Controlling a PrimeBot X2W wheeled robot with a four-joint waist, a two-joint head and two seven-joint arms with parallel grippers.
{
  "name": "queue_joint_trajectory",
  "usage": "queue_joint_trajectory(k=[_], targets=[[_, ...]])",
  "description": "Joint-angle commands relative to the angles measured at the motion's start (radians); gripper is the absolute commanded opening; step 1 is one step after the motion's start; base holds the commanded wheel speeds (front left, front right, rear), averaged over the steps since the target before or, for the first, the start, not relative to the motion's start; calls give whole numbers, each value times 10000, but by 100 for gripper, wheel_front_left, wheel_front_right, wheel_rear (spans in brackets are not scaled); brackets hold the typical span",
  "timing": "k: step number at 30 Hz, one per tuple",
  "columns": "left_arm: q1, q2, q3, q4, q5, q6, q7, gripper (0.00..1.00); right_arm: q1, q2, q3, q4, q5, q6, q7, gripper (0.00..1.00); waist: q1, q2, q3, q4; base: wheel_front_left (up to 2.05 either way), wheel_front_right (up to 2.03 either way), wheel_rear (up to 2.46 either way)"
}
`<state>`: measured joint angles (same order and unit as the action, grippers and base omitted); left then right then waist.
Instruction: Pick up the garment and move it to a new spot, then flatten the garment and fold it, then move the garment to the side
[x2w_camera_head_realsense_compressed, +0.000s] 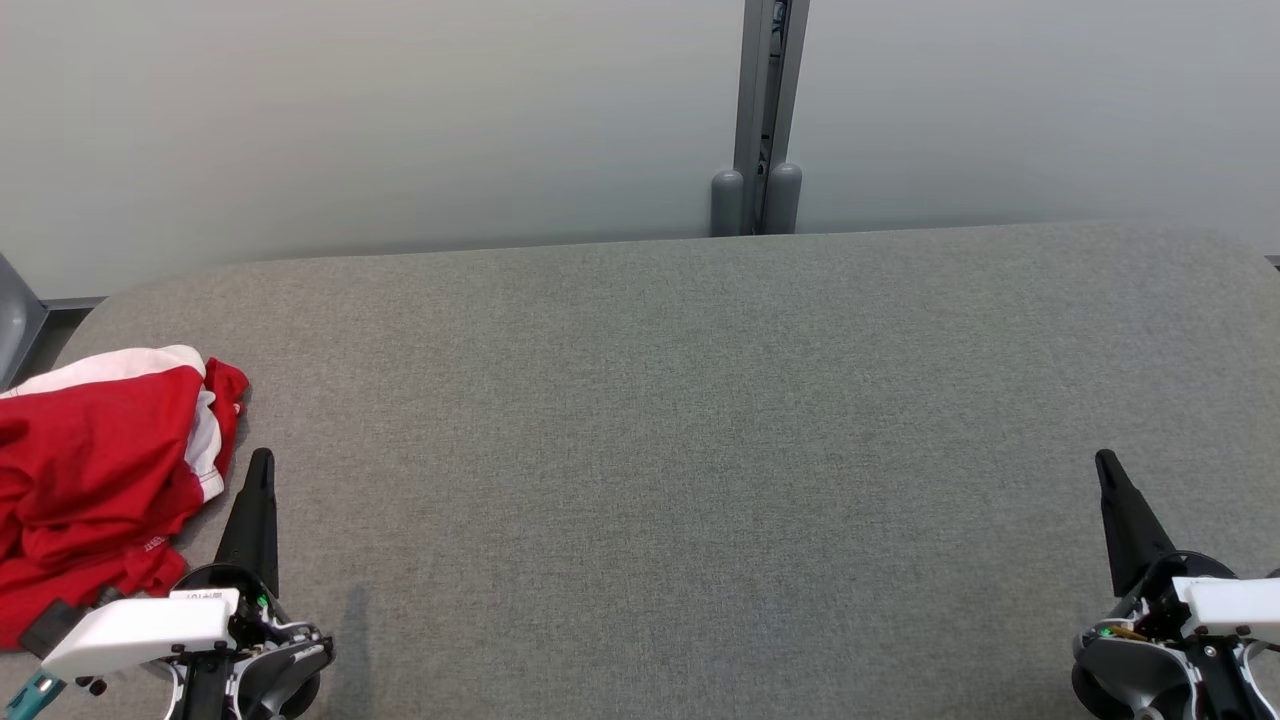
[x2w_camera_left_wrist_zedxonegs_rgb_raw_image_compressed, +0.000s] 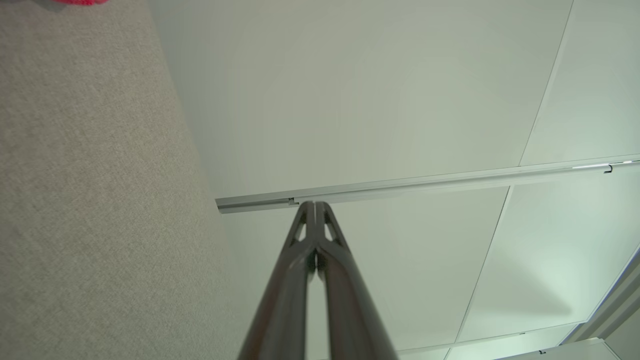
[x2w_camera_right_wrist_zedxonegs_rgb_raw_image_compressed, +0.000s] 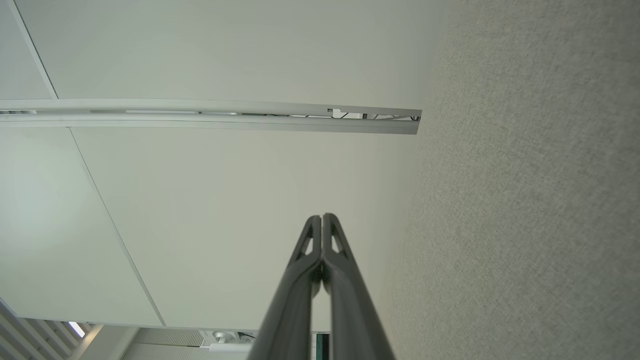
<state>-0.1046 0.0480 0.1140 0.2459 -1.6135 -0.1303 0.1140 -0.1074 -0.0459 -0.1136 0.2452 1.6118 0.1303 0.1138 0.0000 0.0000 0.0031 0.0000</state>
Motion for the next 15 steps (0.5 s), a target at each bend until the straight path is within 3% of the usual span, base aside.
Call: queue_joint_trajectory(k=[1, 15], targets=[[-110, 25, 21, -1, 16, -40, 12, 0, -47, -93, -2, 18, 22, 9, 4, 0, 0, 0, 0, 0, 0, 0, 0], [-110, 25, 21, -1, 16, -40, 12, 0, -47, -92, -2, 18, 22, 9, 4, 0, 0, 0, 0, 0, 0, 0, 0]])
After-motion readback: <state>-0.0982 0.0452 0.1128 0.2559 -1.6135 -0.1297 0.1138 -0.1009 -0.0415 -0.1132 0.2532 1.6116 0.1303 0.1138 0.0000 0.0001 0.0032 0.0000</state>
